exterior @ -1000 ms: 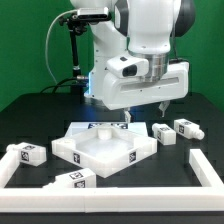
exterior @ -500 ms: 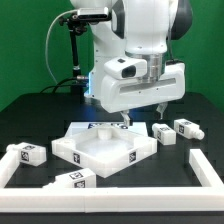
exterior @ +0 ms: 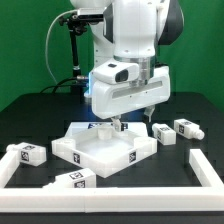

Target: Assemble one leg

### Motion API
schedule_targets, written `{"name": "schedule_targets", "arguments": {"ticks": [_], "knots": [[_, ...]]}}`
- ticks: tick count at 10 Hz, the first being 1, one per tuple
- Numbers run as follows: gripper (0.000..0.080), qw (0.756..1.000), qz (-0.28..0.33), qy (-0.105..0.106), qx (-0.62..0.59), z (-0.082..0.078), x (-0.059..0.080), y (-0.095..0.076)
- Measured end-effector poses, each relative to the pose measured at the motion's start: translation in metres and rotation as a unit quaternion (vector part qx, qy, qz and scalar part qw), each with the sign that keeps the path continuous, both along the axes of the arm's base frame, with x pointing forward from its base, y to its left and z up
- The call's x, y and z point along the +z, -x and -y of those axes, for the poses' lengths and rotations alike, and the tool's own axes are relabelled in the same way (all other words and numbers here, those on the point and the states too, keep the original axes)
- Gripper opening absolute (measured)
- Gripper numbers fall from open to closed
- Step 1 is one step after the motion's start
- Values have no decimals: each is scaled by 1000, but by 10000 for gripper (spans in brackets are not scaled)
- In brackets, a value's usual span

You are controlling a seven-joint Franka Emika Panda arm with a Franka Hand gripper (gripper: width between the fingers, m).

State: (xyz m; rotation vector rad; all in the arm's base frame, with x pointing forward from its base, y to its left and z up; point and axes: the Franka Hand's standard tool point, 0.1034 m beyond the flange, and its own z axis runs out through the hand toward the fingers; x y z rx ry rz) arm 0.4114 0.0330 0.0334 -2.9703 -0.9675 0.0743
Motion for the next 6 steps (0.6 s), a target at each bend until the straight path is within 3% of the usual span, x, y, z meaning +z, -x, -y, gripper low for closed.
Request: {"name": "schedule_targets", "arguments": {"ticks": [3, 6], "knots": [[649, 1000, -9, -1, 5, 10, -20, 7], [621, 1000, -9, -2, 5, 10, -21, 7]]}}
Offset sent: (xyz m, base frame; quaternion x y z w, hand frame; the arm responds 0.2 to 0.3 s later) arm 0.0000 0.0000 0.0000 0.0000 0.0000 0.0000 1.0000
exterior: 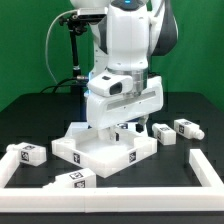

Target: Assemble one leg

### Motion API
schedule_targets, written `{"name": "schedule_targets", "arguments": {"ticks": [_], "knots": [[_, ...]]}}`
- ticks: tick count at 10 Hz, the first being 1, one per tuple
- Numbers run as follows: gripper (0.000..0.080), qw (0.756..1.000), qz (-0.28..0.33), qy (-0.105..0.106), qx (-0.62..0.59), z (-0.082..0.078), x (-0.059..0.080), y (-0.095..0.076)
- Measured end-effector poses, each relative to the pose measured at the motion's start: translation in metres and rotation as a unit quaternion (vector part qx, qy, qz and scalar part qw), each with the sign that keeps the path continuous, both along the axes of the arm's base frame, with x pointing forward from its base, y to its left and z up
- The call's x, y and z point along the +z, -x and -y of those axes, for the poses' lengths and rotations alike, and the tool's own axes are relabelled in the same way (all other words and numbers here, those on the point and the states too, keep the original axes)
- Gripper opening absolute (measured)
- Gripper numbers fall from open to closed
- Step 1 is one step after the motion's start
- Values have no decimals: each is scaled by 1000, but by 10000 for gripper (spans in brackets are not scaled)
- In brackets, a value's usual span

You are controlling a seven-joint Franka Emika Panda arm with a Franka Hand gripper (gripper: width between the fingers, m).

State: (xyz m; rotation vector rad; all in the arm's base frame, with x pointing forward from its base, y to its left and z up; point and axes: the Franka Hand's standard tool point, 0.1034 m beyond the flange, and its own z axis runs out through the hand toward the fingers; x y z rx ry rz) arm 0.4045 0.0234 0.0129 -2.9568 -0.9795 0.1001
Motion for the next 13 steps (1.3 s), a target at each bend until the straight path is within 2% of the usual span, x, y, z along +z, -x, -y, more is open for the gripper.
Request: {"name": "schedule_targets", "arguments": {"ticks": [1, 2, 3, 4, 5, 6, 10, 13], "knots": [[444, 1000, 0, 0, 0, 0, 0, 0], [444, 1000, 0, 0, 0, 0, 0, 0], [242, 1000, 0, 0, 0, 0, 0, 0], [108, 1000, 0, 0, 0, 0, 0, 0], [108, 1000, 0, 0, -1, 0, 0, 0], [53, 1000, 0, 0, 0, 0, 0, 0], [53, 1000, 3, 0, 11, -3, 2, -1], [54, 993, 27, -3, 119, -11, 25, -13]]}}
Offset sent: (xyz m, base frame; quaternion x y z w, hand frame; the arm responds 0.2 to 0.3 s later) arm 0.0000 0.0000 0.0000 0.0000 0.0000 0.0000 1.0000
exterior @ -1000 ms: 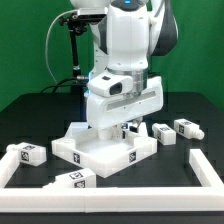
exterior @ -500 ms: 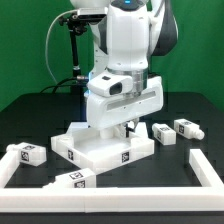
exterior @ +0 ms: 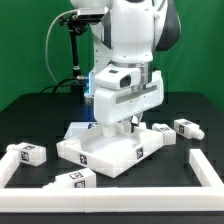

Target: Assemble one leg

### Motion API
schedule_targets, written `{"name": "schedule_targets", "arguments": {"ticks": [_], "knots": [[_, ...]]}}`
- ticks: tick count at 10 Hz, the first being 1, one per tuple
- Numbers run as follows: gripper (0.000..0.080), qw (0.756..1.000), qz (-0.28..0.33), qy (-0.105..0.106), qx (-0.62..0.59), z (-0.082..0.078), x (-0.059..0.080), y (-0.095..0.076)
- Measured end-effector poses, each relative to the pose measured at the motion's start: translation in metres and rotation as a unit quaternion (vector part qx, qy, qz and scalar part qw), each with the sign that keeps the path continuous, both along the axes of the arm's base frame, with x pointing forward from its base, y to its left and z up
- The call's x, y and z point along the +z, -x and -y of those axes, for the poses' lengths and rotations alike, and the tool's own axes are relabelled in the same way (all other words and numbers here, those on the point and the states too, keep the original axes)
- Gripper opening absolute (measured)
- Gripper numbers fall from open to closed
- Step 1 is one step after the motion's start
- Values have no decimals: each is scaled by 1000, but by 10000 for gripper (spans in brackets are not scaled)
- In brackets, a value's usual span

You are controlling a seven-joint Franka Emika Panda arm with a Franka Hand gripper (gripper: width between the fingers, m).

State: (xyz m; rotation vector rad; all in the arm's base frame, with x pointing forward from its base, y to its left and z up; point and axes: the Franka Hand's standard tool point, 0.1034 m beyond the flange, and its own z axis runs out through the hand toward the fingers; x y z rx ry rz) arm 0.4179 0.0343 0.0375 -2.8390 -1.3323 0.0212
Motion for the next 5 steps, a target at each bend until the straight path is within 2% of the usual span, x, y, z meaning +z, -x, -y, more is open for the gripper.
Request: {"name": "schedule_targets", "arguments": {"ticks": [1, 2, 5], "knots": [[54, 1000, 8, 0, 20, -1, 8, -4], [54, 1000, 5, -3, -21, 3, 9, -2], [54, 1000, 1, -3, -15, 4, 6, 0]]}}
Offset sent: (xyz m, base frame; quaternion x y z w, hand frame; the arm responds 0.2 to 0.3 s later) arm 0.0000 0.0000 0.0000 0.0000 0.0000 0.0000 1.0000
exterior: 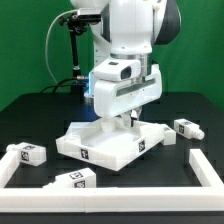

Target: Assemble one leg

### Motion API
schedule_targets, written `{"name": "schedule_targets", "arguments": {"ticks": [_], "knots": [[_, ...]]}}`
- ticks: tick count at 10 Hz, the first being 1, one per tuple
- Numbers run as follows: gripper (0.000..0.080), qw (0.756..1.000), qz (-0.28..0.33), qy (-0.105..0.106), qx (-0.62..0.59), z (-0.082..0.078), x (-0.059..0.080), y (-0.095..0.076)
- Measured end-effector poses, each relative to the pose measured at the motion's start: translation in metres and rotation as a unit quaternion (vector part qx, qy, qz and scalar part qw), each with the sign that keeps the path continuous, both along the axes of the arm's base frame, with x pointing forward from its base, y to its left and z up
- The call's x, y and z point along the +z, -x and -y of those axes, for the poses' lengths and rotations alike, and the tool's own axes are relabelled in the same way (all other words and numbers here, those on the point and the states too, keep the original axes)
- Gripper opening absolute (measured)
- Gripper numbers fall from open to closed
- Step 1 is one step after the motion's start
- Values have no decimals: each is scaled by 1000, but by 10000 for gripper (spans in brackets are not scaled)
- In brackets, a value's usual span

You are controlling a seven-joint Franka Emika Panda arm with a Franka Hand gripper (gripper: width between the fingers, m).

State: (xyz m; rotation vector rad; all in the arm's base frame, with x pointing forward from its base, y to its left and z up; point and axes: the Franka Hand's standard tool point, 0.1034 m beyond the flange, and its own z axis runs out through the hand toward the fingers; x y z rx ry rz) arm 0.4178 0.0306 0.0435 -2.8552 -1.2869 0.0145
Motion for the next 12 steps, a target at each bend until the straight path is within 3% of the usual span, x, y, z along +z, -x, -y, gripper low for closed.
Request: {"name": "schedule_targets", "arguments": {"ticks": [2, 3, 8, 9, 12], "knots": [[54, 991, 23, 2, 131, -4, 12, -15], [54, 980, 33, 7, 194, -20, 17, -22], [54, 982, 29, 6, 186, -23, 12, -19], [54, 973, 47, 10, 227, -29, 12, -25], [54, 941, 41, 17, 335, -42, -3, -43]]}}
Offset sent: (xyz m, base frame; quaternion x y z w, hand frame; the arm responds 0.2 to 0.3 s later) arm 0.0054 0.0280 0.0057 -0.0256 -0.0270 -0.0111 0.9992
